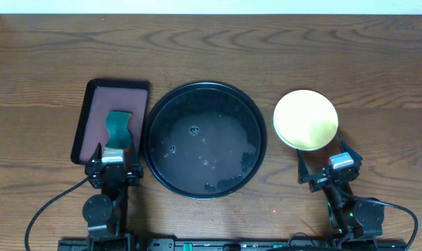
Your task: Clean dirty plates on tray and stack at the side
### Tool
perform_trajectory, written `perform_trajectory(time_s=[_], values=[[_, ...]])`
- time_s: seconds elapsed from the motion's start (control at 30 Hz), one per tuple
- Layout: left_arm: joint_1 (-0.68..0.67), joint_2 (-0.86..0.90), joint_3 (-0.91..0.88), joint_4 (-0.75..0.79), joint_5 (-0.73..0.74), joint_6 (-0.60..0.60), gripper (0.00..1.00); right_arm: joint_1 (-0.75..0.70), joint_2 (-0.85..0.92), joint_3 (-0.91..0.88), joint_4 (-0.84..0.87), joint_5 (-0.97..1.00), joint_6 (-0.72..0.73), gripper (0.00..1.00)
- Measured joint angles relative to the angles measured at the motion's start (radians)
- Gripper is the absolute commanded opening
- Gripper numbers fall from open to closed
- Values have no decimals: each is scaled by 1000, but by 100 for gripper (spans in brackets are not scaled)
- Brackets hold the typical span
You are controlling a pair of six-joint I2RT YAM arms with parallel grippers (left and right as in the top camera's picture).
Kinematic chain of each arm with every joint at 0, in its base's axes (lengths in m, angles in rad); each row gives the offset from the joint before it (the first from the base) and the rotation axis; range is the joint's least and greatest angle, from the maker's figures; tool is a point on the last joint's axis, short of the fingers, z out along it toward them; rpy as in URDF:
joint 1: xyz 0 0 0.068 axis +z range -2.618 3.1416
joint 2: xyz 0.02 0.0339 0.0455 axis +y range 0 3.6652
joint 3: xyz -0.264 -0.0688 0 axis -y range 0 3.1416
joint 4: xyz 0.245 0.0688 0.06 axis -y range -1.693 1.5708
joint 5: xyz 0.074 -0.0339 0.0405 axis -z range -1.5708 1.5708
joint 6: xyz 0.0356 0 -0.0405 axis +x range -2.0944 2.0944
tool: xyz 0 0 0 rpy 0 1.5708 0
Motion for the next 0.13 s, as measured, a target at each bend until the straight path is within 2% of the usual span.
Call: perform_trajectory(time_s=[0.13], values=[[0,0,0,0,0,0,76,0,0,0,0,0,0,99]])
